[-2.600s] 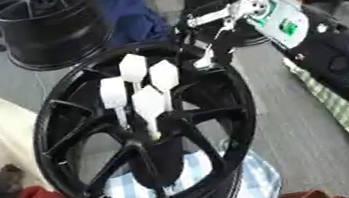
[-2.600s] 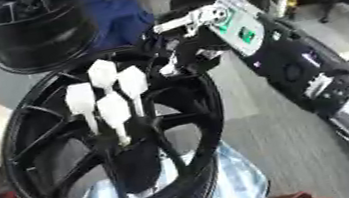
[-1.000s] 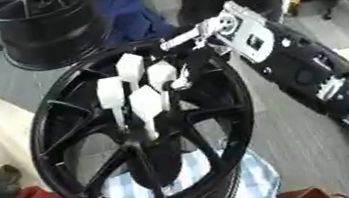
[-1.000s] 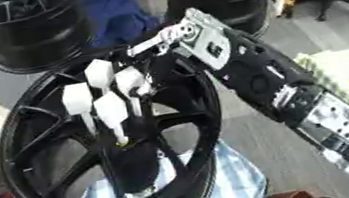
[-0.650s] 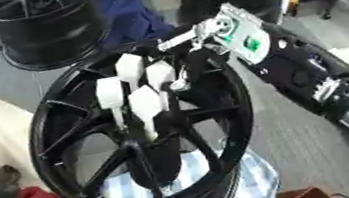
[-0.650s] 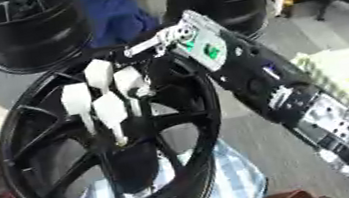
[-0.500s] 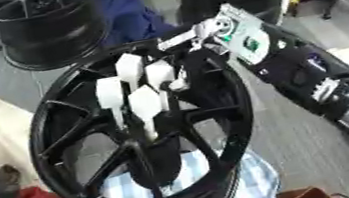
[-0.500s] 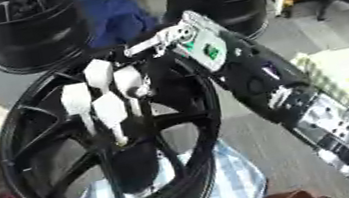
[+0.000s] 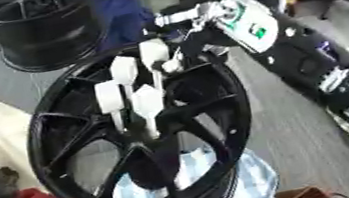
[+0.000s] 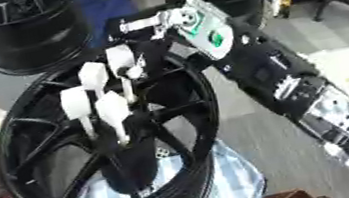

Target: Pull the pin out of the wheel hub.

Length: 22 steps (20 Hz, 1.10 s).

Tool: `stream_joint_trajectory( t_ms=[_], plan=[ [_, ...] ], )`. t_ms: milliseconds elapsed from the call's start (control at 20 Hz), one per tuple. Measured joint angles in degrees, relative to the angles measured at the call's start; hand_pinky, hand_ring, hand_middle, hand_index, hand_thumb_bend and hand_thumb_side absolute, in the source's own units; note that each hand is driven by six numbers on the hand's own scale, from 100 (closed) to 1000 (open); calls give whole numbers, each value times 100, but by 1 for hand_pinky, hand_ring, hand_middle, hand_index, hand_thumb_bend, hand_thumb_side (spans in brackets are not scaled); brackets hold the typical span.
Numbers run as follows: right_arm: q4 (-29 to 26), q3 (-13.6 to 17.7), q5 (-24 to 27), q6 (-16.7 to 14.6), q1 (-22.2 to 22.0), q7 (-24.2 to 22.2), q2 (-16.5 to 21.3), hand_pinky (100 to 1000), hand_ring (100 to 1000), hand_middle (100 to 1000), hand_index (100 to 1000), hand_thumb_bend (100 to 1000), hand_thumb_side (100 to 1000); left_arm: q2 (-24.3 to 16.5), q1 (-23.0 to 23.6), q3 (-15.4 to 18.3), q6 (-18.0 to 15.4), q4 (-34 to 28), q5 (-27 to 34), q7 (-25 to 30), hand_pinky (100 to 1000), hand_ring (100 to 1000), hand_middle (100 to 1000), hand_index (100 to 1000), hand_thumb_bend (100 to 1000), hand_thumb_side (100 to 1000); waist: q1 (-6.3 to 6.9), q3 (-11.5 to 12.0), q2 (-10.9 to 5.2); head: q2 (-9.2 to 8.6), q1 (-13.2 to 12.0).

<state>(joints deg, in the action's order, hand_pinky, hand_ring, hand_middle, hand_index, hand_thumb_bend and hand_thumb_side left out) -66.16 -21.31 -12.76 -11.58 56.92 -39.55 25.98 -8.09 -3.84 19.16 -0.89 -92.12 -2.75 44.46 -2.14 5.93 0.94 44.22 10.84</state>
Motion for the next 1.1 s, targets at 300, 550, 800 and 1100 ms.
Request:
stream_joint_trajectory(
  t_ms=[300,550,800,1100],
  plan=[
    [-856,438,666,321,-548,488,1218,675,591,386,544,100,233,-17,113,99,23,28,-13,-78,662,795,695,804,100,719,-68,-263,-90,0,-170],
    [-1798,1408,832,506,-2595,1490,2384,748,747,703,863,204,327,-59,171,193,26,29,-14,-183,662,794,694,804,100,720,-69,-525,-106,1,-349],
    [-2370,2560,-3,823,-4721,2660,2116,775,840,893,946,247,474,-60,175,256,33,28,-14,-250,662,795,695,804,100,721,-84,-728,-92,1,-517],
    [-2253,3321,38,707,-6154,4755,482,694,766,810,909,147,493,-74,169,263,33,26,-14,-273,662,795,695,804,100,723,-82,-753,-20,1,-592]
  ],
)
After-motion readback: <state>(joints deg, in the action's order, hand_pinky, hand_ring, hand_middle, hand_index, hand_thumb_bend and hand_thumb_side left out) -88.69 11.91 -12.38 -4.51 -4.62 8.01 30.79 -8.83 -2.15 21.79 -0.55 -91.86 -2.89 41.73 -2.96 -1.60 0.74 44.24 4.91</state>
